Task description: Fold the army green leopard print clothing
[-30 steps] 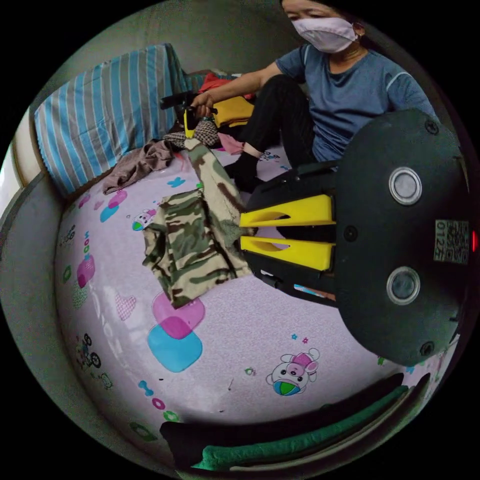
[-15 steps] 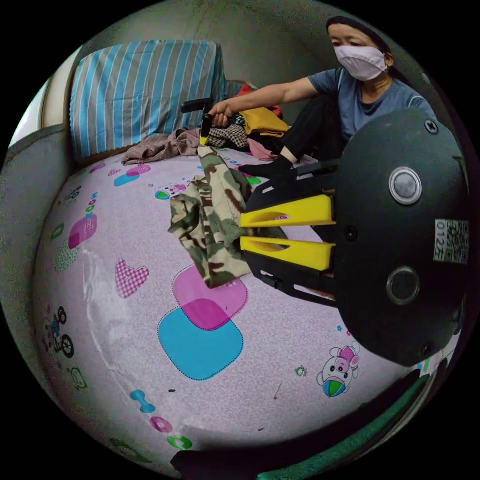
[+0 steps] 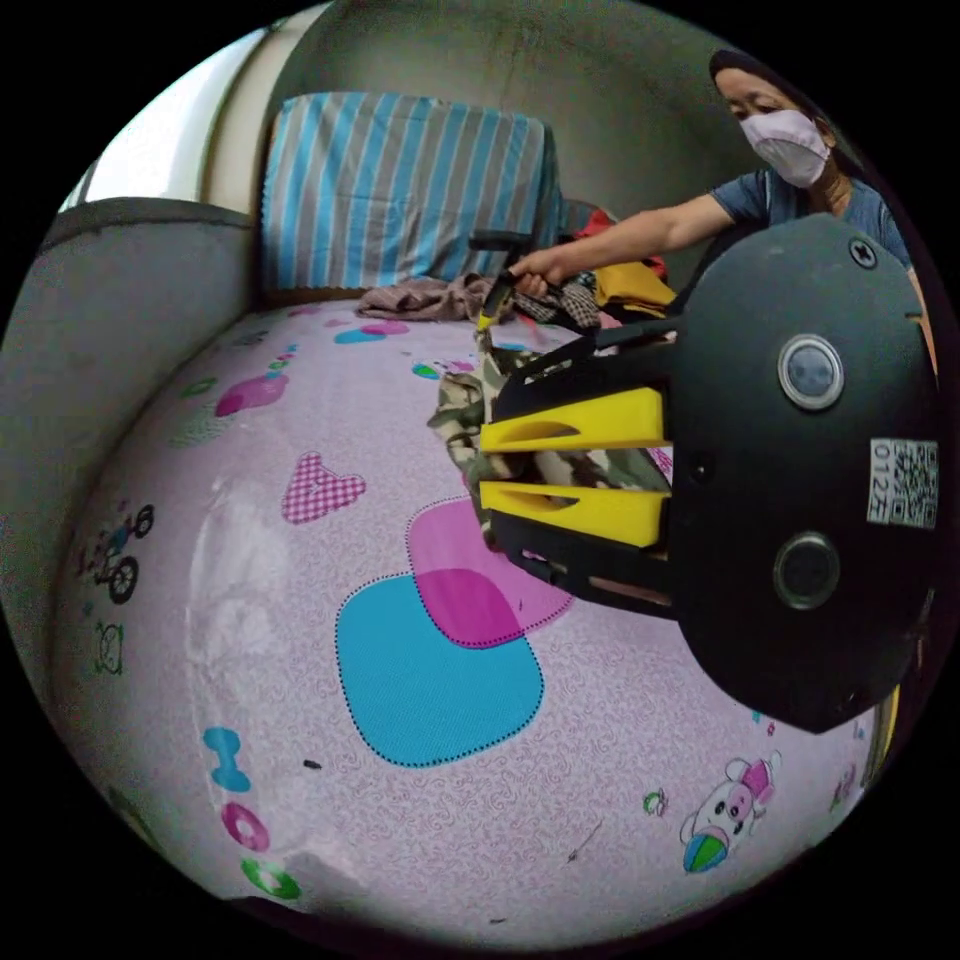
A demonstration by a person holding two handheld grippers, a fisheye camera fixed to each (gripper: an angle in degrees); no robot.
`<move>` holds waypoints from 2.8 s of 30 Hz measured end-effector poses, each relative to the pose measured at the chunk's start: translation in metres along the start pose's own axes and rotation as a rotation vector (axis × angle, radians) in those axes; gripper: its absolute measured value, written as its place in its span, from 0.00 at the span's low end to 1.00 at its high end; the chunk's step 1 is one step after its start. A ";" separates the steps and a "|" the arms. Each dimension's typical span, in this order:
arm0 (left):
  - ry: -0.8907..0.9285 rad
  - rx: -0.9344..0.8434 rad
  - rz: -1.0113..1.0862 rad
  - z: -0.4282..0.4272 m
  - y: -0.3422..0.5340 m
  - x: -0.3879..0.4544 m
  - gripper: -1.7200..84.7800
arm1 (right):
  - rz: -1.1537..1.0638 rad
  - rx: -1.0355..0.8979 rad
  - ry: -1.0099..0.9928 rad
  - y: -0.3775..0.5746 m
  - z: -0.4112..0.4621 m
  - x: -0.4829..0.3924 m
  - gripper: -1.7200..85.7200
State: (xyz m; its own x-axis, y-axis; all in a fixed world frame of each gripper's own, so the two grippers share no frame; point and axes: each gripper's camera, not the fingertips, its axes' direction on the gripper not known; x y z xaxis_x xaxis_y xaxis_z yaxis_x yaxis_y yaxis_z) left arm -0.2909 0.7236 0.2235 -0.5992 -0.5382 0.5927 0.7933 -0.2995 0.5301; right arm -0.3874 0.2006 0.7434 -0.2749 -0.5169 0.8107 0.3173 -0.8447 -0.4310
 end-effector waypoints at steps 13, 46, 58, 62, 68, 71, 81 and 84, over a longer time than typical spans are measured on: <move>-0.296 -0.076 0.253 0.014 0.087 0.039 0.11 | -0.101 -0.087 -0.149 0.100 0.024 0.012 0.09; -0.446 -0.503 0.382 0.098 0.093 0.085 0.08 | -0.227 -0.439 0.054 0.090 0.063 0.011 0.04; -0.331 -0.033 0.106 0.051 0.020 0.066 0.12 | 0.040 0.000 -0.120 0.035 0.028 0.049 0.09; -0.262 -0.040 0.094 0.059 0.010 0.065 0.13 | 0.053 -0.012 -0.174 0.024 0.035 0.051 0.09; -0.333 -0.079 0.082 0.068 0.006 0.063 0.12 | 0.050 -0.022 -0.162 0.017 0.043 0.046 0.10; -0.341 -0.082 0.069 0.069 0.010 0.059 0.10 | 0.062 -0.015 -0.152 0.015 0.045 0.045 0.09; -0.332 -0.042 0.182 0.046 0.034 0.088 0.04 | -0.025 0.033 -0.123 0.026 0.024 0.013 0.01; -0.304 -0.026 0.240 0.021 0.047 0.105 0.03 | -0.062 0.058 -0.169 0.034 0.003 -0.001 0.01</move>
State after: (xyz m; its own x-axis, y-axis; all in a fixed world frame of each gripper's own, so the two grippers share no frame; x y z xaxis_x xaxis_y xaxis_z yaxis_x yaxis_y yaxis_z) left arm -0.3189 0.6695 0.3233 -0.3981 -0.3383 0.8527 0.9148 -0.2159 0.3414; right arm -0.3738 0.1724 0.7291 -0.1405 -0.4290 0.8923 0.3580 -0.8623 -0.3582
